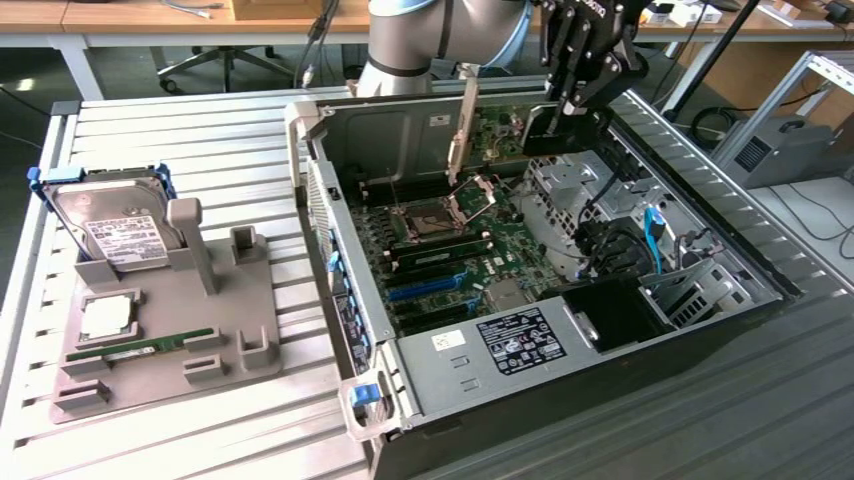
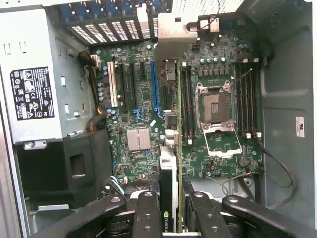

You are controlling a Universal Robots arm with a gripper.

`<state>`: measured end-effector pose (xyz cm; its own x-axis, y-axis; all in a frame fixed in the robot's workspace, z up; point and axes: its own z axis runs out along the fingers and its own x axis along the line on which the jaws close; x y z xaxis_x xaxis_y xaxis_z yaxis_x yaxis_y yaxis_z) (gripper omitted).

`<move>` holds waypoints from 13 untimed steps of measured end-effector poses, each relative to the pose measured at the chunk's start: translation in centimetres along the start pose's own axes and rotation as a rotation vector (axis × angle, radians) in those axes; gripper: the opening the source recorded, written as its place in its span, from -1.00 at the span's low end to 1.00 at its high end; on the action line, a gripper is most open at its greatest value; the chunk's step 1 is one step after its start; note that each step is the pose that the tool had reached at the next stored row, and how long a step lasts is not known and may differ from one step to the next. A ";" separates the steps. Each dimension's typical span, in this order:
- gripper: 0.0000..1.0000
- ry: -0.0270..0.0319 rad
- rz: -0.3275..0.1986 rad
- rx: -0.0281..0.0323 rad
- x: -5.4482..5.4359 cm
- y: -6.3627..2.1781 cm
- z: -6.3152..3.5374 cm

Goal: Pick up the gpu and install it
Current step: 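Insert the gpu into the slot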

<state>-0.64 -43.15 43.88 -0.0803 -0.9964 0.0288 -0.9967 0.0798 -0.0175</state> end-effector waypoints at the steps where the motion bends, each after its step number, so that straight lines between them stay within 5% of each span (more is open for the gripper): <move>1: -0.46 0.0002 0.000 0.0000 0.0 0.00 -0.01; 6: -0.46 0.0002 0.000 -0.0005 0.0 0.00 0.00; 11: -0.46 0.0016 -0.001 -0.0215 0.0 0.00 0.00; 12: -0.46 -0.0009 -0.001 -0.0226 0.0 0.00 0.00; 13: -0.46 -0.0102 0.000 -0.0234 0.0 0.00 0.01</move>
<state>-0.63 -43.15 43.88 -0.0801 -0.9966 0.0186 -0.9968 0.0802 0.0059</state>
